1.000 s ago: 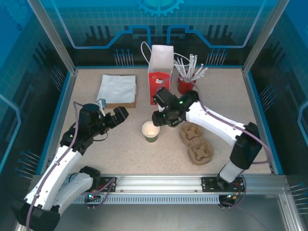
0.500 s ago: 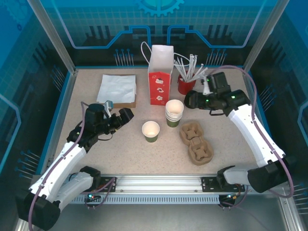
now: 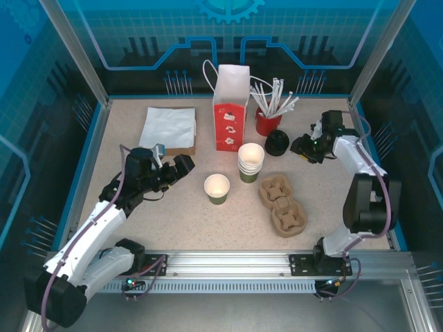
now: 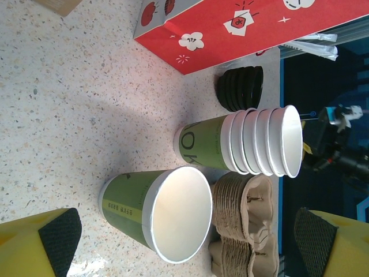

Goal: Pack the takeout coffee

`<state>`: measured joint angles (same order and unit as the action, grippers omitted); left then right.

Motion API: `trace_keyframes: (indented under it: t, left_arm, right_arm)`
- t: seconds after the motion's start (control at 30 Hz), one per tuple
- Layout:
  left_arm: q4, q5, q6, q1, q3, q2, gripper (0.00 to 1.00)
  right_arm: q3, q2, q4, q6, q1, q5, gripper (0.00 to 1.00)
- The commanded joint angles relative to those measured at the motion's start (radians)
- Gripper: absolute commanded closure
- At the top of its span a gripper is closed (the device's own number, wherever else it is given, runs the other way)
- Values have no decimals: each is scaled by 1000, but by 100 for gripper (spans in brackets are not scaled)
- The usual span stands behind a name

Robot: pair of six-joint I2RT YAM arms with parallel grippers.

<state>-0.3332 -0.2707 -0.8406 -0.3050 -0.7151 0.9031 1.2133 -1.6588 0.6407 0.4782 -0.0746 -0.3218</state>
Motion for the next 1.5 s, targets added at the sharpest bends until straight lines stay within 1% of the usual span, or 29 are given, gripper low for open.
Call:
trace_keyframes:
  t: [0.0,0.1,0.3,0.47,0.57,0.87,1.17,1.3,1.47]
  left_arm:
    - [15,-16,-21,-12,2,9,1]
    - [13,-14,-23,-18,-7,16,1]
    - [6,2,-20,-25,-16,16,1]
    - [1,5,-20,-30,-20,22,1]
    - [0,9,-20,-31,-21,23,1]
    - [-12,18,-16,-34,-29,25,1]
    - [-13,21,-12,-37,-28,26,1]
    - [-15,21,-11,-37,-30,26,1]
    - [-21,25,-6,-37,-32,22,1]
  right_arm:
    - [89,-81,-54,8,-8,-40,55]
    - [154,-157,-49,-6,-6,-31,55]
    - [234,-278,-58,-19,-3,-66,56]
    - [293,-349,-52,-35,8,-88,57]
    - [315,-379,-39,-41,13,-81,59]
    - [328,-400,-29,-48,22,-60,68]
    - [344,-389,-3,-69,29,-44,74]
    - [347,-383,7,-78,30,-40,79]
    - [342,-373,13,-85,30,-36,81]
